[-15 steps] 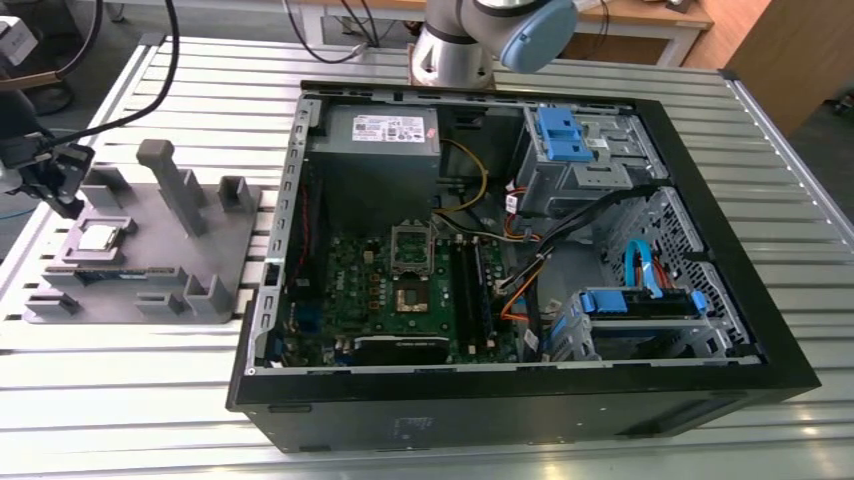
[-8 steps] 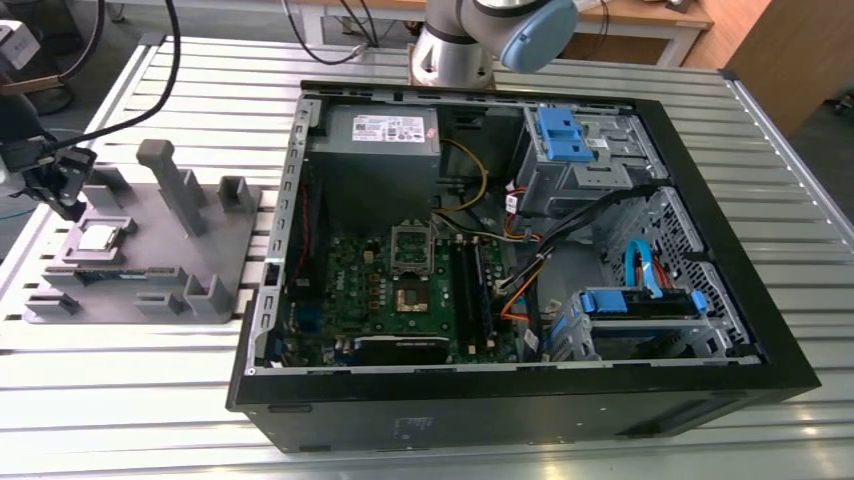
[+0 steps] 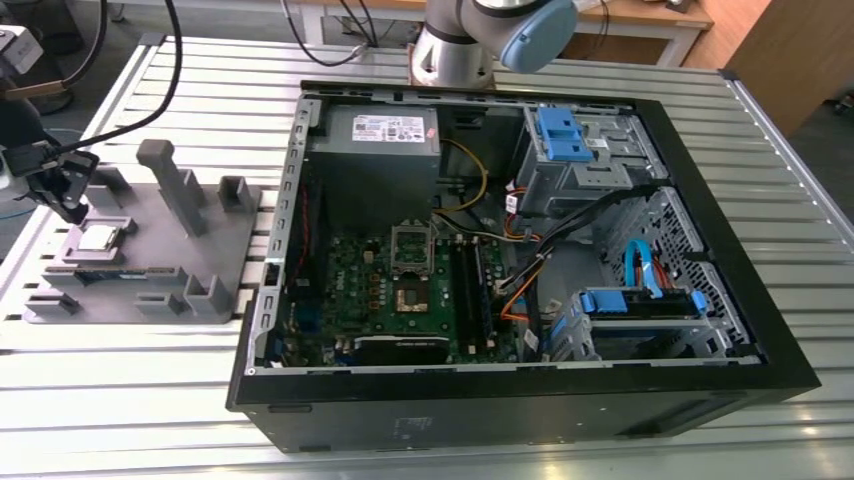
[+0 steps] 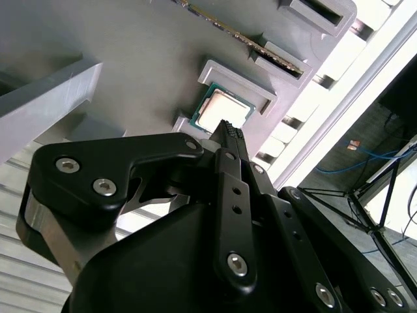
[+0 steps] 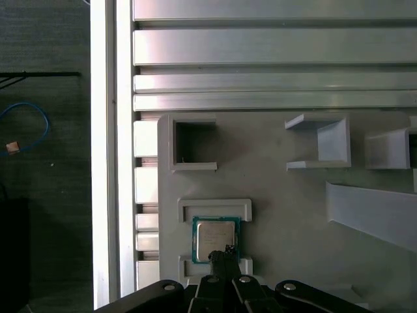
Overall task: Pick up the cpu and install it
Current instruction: 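Pick up the cpu and move it towards the insertion slot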
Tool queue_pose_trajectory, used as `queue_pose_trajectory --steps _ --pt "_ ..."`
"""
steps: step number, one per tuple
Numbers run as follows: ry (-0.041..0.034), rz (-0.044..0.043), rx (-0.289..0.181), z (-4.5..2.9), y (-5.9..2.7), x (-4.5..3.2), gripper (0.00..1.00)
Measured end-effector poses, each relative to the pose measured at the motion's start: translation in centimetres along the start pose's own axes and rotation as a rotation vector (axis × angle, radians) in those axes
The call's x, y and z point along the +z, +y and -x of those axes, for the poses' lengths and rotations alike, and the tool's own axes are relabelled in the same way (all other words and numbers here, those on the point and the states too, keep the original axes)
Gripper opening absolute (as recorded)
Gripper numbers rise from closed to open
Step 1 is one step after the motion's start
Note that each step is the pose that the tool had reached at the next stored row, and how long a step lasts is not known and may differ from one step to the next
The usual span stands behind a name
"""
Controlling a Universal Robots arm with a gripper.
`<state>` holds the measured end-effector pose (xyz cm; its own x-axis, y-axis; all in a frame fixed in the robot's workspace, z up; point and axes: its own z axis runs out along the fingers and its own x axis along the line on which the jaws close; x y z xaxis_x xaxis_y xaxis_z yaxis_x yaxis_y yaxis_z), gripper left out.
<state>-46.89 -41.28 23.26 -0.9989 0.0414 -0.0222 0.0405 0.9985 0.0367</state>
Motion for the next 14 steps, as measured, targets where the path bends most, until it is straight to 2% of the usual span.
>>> queue_pose_trajectory --steps 4,14 --pt "0.0005 0.0002 0.000 0.06 0.00 0.14 0.11" --pt "0.0013 -0.0001 0.000 0.06 -0.05 1.22 0.11"
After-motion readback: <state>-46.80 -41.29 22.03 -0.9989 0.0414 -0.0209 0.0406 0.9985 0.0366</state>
